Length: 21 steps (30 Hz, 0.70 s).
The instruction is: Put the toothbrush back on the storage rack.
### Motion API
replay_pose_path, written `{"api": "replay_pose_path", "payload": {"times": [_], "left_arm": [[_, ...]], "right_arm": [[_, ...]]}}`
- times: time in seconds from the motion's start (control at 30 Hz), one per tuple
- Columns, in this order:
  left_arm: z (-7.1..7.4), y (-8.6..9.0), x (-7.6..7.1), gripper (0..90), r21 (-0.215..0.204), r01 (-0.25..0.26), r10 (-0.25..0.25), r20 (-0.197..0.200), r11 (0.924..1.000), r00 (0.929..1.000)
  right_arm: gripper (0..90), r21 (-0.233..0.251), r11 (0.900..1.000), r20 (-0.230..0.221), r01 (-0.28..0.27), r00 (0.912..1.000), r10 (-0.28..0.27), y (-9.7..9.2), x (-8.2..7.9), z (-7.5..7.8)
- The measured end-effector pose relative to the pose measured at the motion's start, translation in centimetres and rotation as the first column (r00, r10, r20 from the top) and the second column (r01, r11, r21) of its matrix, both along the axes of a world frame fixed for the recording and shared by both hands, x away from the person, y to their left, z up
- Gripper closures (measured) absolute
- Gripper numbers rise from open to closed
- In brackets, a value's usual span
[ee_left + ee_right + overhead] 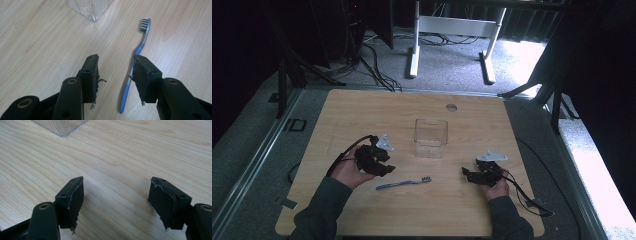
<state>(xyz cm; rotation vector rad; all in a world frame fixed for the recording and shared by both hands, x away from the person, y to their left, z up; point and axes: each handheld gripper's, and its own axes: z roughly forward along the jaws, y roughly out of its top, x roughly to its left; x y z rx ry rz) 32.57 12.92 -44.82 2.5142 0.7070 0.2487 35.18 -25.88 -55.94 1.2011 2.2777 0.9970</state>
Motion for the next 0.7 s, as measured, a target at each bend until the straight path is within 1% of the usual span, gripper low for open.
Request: {"api": "replay_pose_path", "payload": {"times": [0.13, 0.27, 0.47, 0.63, 0.7], "left_arm": [[-0.2, -0.4, 0.1, 56.4, 0.01, 0.013, -0.012, -0.012, 0.9999, 0.9998], [-0.3, -0.9, 0.2, 56.4, 0.029, 0.031, -0.031, -0.022, 0.9991, 0.9993], [-0.4, -1.5, 0.3, 56.4, 0.038, 0.043, -0.041, -0.03, 0.9984, 0.9987], [-0.4, -2.1, 0.6, 56.4, 0.059, 0.064, -0.062, -0.041, 0.9962, 0.9973], [-0.4, -2.3, 0.6, 56.4, 0.058, 0.061, -0.059, -0.043, 0.9964, 0.9973]], "right_arm": [[28.0, 0.0, 1.0, 0.0, 0.0, 1.0, 0.0, 0.0, 0.0, 0.0], [28.0, 0.0, 1.0, 0.0, 0.0, 1.0, 0.0, 0.0, 0.0, 0.0], [28.0, 0.0, 1.0, 0.0, 0.0, 1.0, 0.0, 0.0, 0.0, 0.0], [28.0, 0.0, 1.0, 0.0, 0.0, 1.0, 0.0, 0.0, 0.0, 0.0], [28.0, 0.0, 1.0, 0.0, 0.0, 1.0, 0.0, 0.0, 0.0, 0.0]]}}
